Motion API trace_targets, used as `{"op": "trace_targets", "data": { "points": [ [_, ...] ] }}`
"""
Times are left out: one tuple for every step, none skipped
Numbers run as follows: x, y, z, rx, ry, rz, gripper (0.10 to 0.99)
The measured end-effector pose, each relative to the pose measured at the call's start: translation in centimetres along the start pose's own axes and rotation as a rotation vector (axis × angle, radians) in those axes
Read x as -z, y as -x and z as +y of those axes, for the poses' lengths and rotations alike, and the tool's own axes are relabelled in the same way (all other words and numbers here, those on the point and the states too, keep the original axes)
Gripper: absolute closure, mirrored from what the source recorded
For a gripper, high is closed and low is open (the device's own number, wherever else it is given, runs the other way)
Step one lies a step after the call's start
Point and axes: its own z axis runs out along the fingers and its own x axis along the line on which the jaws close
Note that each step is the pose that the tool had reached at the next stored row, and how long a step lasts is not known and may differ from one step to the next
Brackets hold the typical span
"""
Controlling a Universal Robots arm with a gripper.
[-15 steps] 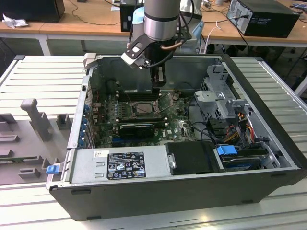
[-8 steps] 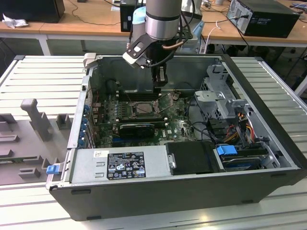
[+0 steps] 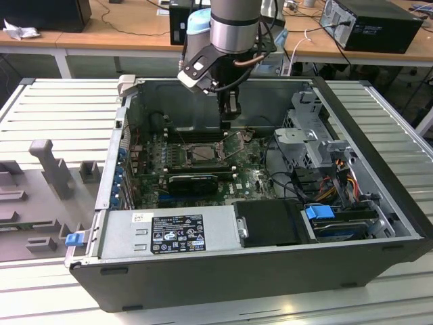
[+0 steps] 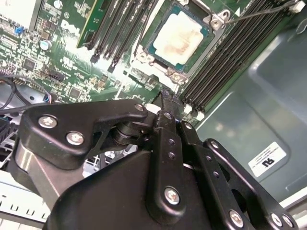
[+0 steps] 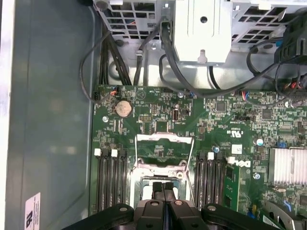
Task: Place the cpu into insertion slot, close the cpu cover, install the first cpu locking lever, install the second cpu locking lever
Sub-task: 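Close the cpu cover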
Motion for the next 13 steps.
{"op": "trace_targets", "data": {
  "points": [
    [-0.01, 0.0, 0.16, 0.0, 0.0, 0.0001, 0.98],
    [-0.01, 0.0, 0.28, 0.0, 0.0, 0.0, 0.98],
    [-0.01, -0.01, 0.38, 0.0, 0.0, 0.0, 0.98],
    [-0.01, -0.02, 0.44, 0.0, 0.0, -0.0001, 0.98],
    [-0.02, -0.03, 0.5, 0.0, 0.0, 0.0, 0.98],
    [-0.02, -0.03, 0.57, 0.0, 0.0, 0.0, 0.98],
    [-0.02, -0.03, 0.65, 0.0, 0.0, 0.0001, 0.98],
    [-0.02, -0.03, 0.76, 0.0, 0.0, 0.0001, 0.98],
    [-0.03, -0.04, 0.85, 0.0, 0.0, 0.0, 0.98],
    [-0.03, -0.07, 0.91, 0.0, 0.0, -0.0001, 0.98],
    [-0.03, -0.07, 1.02, 0.0, 0.0, 0.0001, 0.98],
    [-0.04, -0.06, 1.19, 0.0, 0.0, 0.0001, 0.98],
    [-0.04, -0.06, 1.38, 0.0, 0.0, -0.0001, 0.98]
  ]
}}
